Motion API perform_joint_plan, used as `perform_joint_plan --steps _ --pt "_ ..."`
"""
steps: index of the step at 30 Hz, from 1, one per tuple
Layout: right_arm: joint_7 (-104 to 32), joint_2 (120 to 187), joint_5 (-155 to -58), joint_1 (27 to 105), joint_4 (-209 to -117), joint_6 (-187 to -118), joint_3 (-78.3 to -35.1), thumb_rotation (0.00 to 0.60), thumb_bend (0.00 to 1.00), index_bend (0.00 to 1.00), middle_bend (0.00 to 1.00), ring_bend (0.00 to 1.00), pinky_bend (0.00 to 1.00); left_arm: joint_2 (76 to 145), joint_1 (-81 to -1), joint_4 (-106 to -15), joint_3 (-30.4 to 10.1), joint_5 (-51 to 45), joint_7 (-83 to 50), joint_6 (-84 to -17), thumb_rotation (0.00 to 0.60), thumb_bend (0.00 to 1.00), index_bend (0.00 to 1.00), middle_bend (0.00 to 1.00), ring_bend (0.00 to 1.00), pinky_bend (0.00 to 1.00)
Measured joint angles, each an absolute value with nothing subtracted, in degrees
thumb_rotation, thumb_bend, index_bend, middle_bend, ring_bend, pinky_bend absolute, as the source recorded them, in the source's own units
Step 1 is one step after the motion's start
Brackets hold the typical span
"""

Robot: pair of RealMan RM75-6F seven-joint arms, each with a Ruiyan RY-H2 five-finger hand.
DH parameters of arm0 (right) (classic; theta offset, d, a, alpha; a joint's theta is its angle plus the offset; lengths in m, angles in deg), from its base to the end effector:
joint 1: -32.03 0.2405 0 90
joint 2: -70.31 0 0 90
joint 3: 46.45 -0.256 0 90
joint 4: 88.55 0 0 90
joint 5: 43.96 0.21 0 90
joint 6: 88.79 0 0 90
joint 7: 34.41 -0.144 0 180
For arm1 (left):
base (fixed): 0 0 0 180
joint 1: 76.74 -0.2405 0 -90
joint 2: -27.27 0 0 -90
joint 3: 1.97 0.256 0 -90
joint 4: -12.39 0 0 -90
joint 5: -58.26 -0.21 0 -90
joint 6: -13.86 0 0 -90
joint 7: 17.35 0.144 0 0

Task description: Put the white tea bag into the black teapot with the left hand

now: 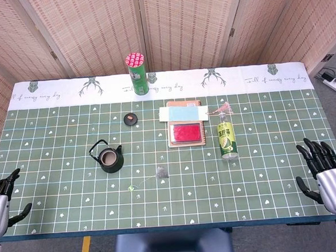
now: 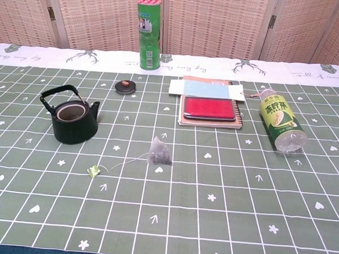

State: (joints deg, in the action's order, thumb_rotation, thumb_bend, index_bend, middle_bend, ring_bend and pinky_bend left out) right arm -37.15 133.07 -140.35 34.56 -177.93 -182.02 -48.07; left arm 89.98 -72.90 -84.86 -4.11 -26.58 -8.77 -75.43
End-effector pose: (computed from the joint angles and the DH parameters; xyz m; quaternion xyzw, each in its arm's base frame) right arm -0.2991 -0.1619 0.1754 0.6216 -0.3198 0.4369 0.5662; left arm -0.2989 0.1716 0.1682 -0.5904 -0.3540 -0.3700 0.6239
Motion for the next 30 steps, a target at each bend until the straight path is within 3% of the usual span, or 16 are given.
perform_joint_plan --steps 7,9,11,12,15,16,18,22,30 --pt "-38.5 132.4 -141.3 34.0 -177.7 -183.5 -47.6 0.6 0.42 0.0 0.0 0.0 0.0 90.3 -72.6 -85.0 -4.0 -27.7 -8.2 -75.0 0.6 0.21 0.01 0.19 0.23 0.36" --pt "-39.0 132.3 -141.6 33.6 -177.6 -184.3 -47.5 0.6 0.42 0.0 0.0 0.0 0.0 90.9 -72.3 -84.5 -3.7 -29.5 -8.8 -74.8 0.6 0.21 0.0 0.24 0.29 0.48" --pt "-39.6 132.1 -142.0 33.3 -177.5 -185.4 -47.5 0.6 0.42 0.0 0.0 0.0 0.0 91.0 -71.7 -84.3 -3.1 -31.0 -10.5 -73.9 0.6 0.21 0.0 0.34 0.41 0.65" --pt "-39.9 132.0 -142.2 33.1 -177.4 -185.8 -47.5 0.6 0.42 0.0 0.0 0.0 0.0 90.9 -71.2 -84.5 -2.7 -31.5 -12.3 -72.7 0.6 0.21 0.0 0.42 0.52 0.75" --pt "-40.9 131.7 -142.7 32.7 -177.2 -186.9 -47.4 0.6 0.42 0.0 0.0 0.0 0.0 89.6 -69.0 -86.6 -1.6 -32.2 -17.0 -67.5 0.6 0.22 0.07 0.8 0.89 0.98" --pt "-41.2 131.6 -143.0 32.6 -177.2 -187.1 -47.4 0.6 0.42 0.0 0.0 0.0 0.0 89.2 -68.2 -87.7 -1.3 -32.3 -17.9 -65.6 0.6 0.22 0.1 0.9 0.96 1.0" --pt "-41.4 131.6 -143.3 32.8 -177.1 -187.2 -47.5 0.6 0.42 0.0 0.0 0.0 0.0 88.1 -66.1 -91.2 -1.0 -31.9 -18.4 -60.9 0.6 0.22 0.15 0.99 1.0 1.0" --pt "-42.1 131.5 -143.7 33.5 -176.9 -186.2 -47.4 0.6 0.42 0.0 0.0 0.0 0.0 87.1 -62.7 -97.3 -1.3 -28.5 -13.9 -53.9 0.6 0.22 0.25 1.0 1.0 1.0" --pt "-44.4 130.9 -144.1 33.7 -176.5 -187.0 -47.5 0.6 0.42 0.0 0.0 0.0 0.0 91.8 -56.3 -103.0 -4.9 -12.4 -2.5 -47.9 0.6 0.28 0.36 1.0 1.0 1.0"
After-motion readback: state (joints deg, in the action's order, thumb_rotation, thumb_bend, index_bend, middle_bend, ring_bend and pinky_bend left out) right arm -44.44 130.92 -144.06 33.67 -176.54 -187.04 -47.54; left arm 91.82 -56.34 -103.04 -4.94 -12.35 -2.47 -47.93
